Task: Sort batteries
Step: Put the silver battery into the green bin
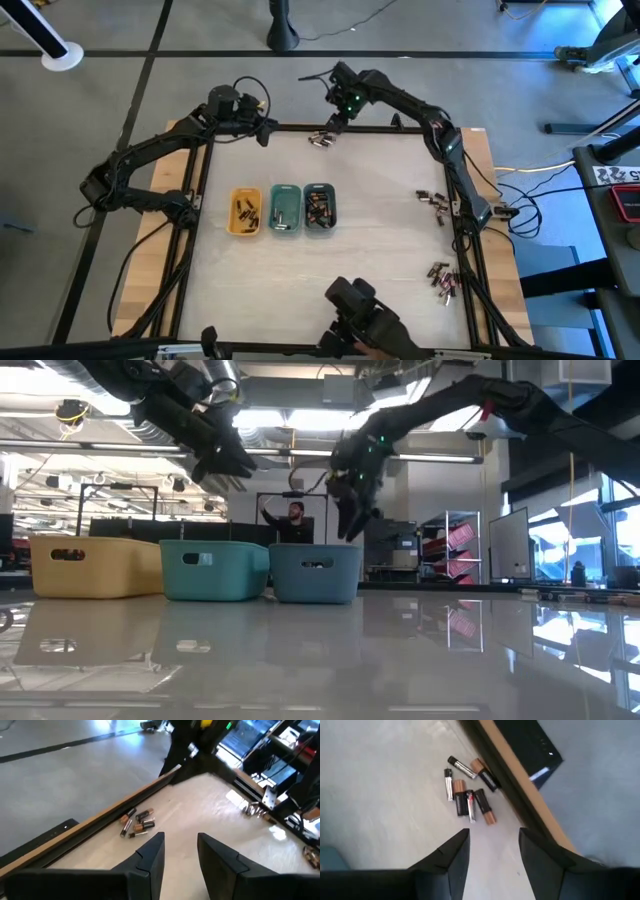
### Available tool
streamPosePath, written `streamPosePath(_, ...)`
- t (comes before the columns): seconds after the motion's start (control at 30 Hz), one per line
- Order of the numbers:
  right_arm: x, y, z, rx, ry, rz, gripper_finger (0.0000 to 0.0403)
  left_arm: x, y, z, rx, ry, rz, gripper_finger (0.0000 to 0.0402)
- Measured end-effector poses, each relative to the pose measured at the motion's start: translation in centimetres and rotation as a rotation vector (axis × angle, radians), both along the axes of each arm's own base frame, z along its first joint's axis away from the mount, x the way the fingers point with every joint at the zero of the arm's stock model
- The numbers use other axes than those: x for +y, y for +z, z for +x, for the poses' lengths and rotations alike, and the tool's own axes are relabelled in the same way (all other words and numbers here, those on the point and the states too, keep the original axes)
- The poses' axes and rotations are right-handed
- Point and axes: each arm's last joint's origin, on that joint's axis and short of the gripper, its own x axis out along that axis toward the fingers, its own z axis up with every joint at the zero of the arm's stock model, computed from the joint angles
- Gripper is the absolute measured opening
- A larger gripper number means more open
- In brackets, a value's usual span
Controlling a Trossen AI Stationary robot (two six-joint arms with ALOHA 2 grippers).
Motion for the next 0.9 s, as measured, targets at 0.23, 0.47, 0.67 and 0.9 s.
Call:
streamPosePath(0.23, 1.4, 3.9, -2.8, 0.056, 0.0, 0.024, 0.0172, -0.2, -0.2, 1.2, 0.041, -0.076, 0.061, 0.0107)
streamPosePath(0.47, 2.6, 7.5, -5.5, 0.051, -0.045, 0.04, 0.0172, 2.6, 0.0, 5.7, 0.083, -0.161, 0.078, 0.0107)
streamPosePath(0.67, 4.6, 10.1, -7.4, 0.075, -0.039, 0.063, 0.0172, 6.6, -1.0, 10.5, 0.148, -0.256, 0.09, 0.0107)
streamPosePath(0.9, 7.8, 15.1, -11.1, 0.029, -0.087, -0.002, 0.0172, 11.2, -5.9, 15.4, 0.273, -0.312, 0.036, 0.0107)
